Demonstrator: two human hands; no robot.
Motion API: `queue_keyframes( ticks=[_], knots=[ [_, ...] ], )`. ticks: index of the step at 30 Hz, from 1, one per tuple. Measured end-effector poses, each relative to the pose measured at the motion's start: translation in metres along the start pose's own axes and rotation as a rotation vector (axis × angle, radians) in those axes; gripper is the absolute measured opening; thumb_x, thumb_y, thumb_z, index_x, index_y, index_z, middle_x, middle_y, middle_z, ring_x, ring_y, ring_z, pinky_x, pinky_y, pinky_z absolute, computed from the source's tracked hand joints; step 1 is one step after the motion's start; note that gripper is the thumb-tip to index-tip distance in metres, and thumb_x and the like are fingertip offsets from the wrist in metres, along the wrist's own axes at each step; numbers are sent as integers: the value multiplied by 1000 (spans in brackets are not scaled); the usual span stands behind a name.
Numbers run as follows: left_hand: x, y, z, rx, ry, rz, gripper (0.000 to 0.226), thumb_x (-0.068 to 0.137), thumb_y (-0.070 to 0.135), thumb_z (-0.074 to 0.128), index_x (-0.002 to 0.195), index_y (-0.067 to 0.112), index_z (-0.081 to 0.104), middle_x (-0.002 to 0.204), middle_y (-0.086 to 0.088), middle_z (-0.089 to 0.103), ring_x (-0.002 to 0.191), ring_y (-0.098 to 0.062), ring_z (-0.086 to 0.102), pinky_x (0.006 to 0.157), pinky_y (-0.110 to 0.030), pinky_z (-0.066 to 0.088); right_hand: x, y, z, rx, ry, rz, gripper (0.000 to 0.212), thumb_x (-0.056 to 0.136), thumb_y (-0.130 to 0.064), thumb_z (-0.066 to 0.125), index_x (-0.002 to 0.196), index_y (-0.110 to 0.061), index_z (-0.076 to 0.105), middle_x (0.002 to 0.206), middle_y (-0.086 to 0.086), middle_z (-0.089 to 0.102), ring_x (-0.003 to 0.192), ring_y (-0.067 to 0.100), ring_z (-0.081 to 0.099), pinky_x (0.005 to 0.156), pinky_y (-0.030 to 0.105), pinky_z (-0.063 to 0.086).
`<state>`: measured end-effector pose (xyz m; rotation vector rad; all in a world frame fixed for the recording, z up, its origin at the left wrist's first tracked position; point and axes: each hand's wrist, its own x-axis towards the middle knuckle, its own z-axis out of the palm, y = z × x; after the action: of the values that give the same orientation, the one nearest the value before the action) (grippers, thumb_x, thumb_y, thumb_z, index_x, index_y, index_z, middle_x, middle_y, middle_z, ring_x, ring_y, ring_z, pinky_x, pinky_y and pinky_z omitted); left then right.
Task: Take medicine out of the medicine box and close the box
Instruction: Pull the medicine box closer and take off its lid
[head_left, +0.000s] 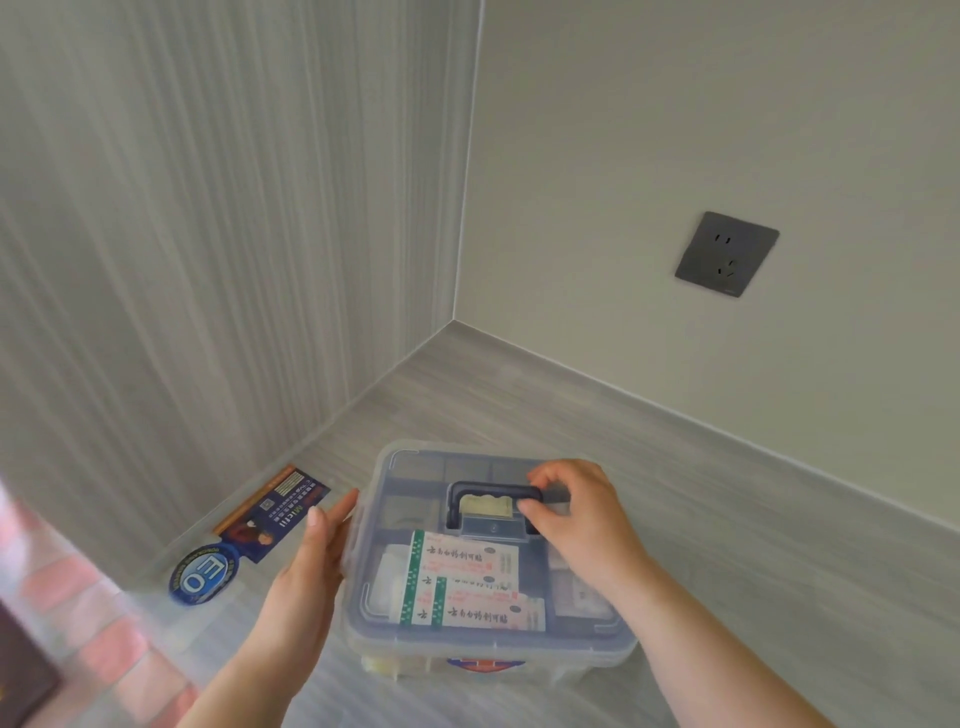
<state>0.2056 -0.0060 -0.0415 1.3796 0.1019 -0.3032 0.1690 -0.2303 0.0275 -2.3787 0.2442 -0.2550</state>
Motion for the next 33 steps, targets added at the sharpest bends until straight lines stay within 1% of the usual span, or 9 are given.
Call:
queue_keyframes(
  ticks=[5,8,13,16,19,22,24,27,33],
  knots=[
    [6,-5,-9,30,-32,-10,49,62,74,44,97,47,64,102,26,69,107,0,57,100,-33,34,8,-5,-18,-94,-222,-75,29,78,-23,63,60,-36,44,100,0,62,97,14,51,77,25,34],
    [7,-2,-7,66,-8,-14,47,60,75,42,94,51,63,95,26,71,98,2,62,93,-31,39,11,-11,-24,-64,-217,-129,30,77,-19,63,60,-36,45,93,-4,65,91,12,56,75,20,37],
    [1,20,11,125,155,-97,31,94,35,38,116,24,57,118,-1,62,111,-19,53,104,-36,33,31,-5,-47,265,108,-67,37,74,-1,65,58,-29,48,65,-10,58,59,-11,54,62,1,36],
    [-14,37,26,458,265,102,27,90,20,51,115,19,58,119,-4,59,113,-20,48,93,-31,31,45,19,-73,308,373,5,37,75,-3,66,57,-28,45,65,0,57,53,-10,54,53,1,37],
    [-17,54,47,725,196,386,33,88,12,52,120,18,55,127,-4,55,117,-18,45,98,-34,32,53,56,-88,263,527,122,36,77,-7,65,59,-28,42,71,6,58,57,2,55,49,0,36],
    [-4,60,76,995,15,553,40,89,19,50,129,22,45,140,1,44,131,-17,33,109,-35,20,58,98,-92,189,560,260,24,80,-6,59,66,-18,43,76,14,58,69,25,51,51,11,35],
    [5,55,95,1104,-61,554,44,91,27,44,134,25,36,147,4,33,137,-13,21,112,-29,9,56,123,-89,142,567,359,13,82,-5,56,75,-12,47,79,18,58,73,27,50,57,28,33],
    [19,40,109,1263,-141,530,46,94,35,34,138,29,25,152,7,22,140,-8,11,113,-26,-2,49,154,-78,106,615,475,6,84,-5,52,88,-2,54,90,25,63,83,36,56,65,31,33],
    [25,31,104,1286,-158,592,42,93,42,33,132,28,40,147,8,32,134,-1,16,109,-23,-3,36,200,-64,48,640,612,11,87,-5,46,94,1,52,93,29,63,80,41,57,65,38,39]
  ],
)
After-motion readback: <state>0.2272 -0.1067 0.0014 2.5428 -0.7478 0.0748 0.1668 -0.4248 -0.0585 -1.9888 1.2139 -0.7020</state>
